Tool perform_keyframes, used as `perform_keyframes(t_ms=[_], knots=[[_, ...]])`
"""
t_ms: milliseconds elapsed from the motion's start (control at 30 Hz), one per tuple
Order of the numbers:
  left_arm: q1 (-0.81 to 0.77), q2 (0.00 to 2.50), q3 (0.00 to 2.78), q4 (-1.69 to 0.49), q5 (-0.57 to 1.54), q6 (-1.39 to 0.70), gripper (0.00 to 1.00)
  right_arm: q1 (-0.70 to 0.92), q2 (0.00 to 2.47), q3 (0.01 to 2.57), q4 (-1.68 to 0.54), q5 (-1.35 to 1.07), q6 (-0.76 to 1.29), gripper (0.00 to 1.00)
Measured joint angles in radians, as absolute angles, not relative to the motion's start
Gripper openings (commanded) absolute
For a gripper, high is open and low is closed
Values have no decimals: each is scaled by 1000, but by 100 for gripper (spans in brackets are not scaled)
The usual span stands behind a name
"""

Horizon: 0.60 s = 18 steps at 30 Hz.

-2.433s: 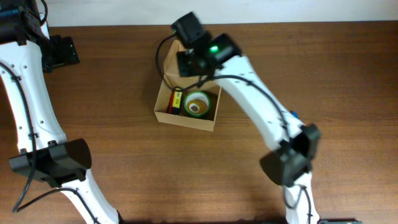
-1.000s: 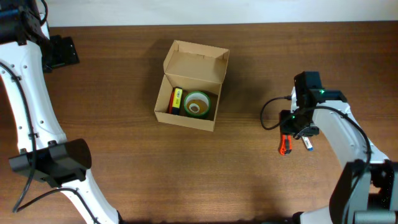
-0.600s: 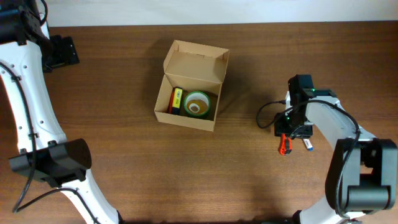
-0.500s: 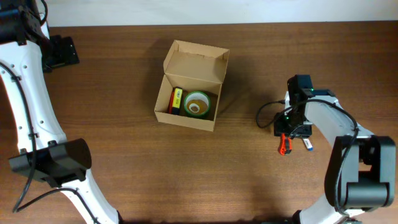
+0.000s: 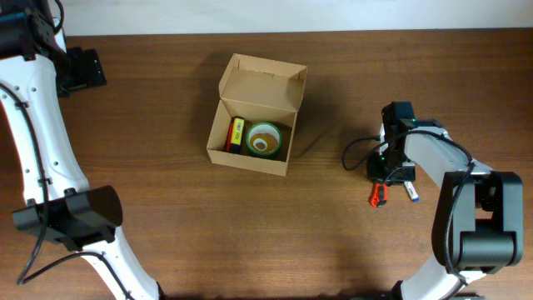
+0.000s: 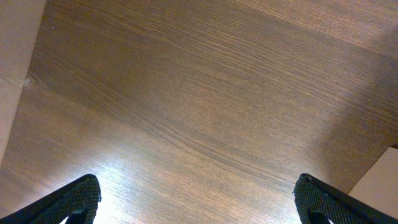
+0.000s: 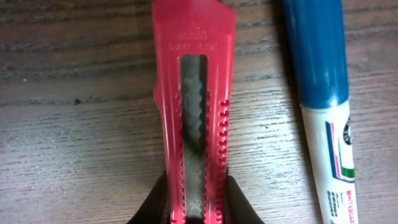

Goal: Pack container
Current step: 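Lower the right gripper onto the orange box cutter and grasp it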

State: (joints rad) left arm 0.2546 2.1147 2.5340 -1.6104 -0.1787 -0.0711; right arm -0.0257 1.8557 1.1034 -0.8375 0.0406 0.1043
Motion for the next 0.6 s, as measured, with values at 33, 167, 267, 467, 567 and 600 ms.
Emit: perform_keyframes(t_ms=[33, 167, 267, 467, 567, 600], knots=[[255, 2115, 2534, -1611, -179, -71, 99, -26, 1855, 1103, -837, 42, 104, 13], [255, 2115, 2534, -1611, -179, -71, 99, -25, 1855, 1103, -837, 43, 102, 7], [255, 2115, 2534, -1611, -179, -71, 99, -25, 1855, 1103, -836, 43, 102, 6], [255, 2115, 2534, -1611, -179, -71, 99, -25, 1855, 1106, -838, 43, 102, 6], [255, 2115, 2534, -1611, -179, -71, 99, -25, 1855, 1114, -843, 43, 102, 6], [255, 2115, 2534, -1611, -179, -71, 99, -26, 1855, 1121, -851, 43, 102, 6]])
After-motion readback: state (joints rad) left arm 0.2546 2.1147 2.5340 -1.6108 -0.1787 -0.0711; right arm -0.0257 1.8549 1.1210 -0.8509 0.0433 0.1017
